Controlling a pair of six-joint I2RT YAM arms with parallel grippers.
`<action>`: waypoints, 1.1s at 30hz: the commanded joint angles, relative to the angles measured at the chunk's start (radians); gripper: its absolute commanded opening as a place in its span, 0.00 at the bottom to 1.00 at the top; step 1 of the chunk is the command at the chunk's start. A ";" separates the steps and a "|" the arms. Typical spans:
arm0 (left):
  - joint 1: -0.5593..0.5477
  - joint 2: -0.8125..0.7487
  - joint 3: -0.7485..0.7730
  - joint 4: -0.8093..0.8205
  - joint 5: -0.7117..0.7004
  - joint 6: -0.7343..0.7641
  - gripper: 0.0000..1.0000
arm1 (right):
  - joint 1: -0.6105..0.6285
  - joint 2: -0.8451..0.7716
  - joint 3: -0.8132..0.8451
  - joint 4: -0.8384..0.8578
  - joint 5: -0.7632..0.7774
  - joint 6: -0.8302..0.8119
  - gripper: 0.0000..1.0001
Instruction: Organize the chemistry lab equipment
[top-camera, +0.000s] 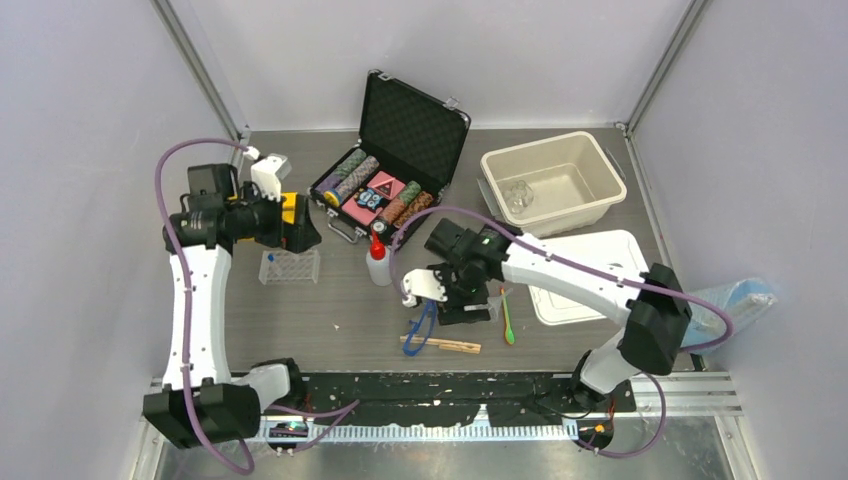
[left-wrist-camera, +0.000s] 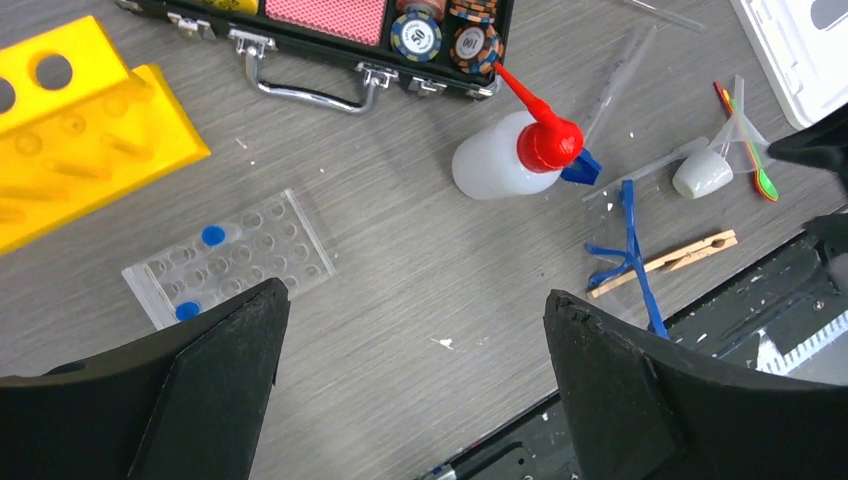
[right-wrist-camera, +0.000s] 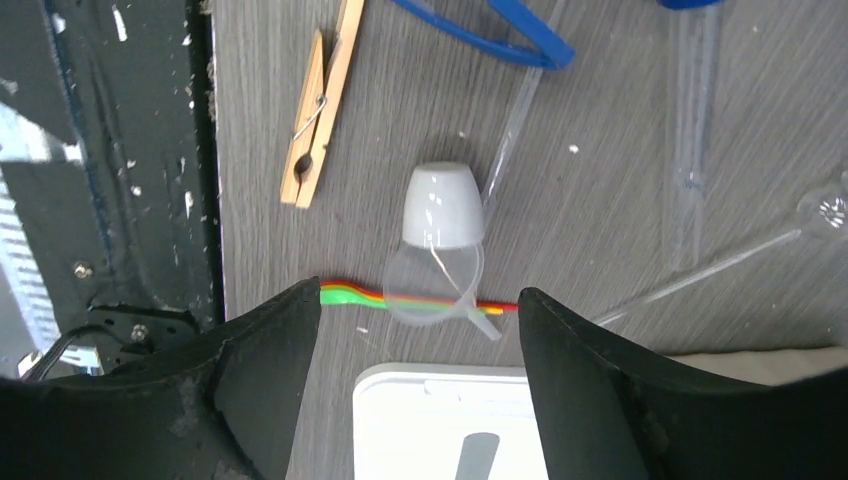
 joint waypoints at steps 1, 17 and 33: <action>0.026 -0.091 -0.042 -0.024 0.059 -0.029 0.99 | 0.060 0.067 -0.032 0.145 0.097 0.071 0.76; 0.034 -0.162 -0.059 -0.049 0.035 -0.011 1.00 | 0.072 0.206 -0.212 0.320 0.150 0.021 0.64; 0.034 -0.134 -0.032 -0.021 0.102 -0.005 1.00 | -0.020 0.109 -0.101 0.260 0.096 0.075 0.28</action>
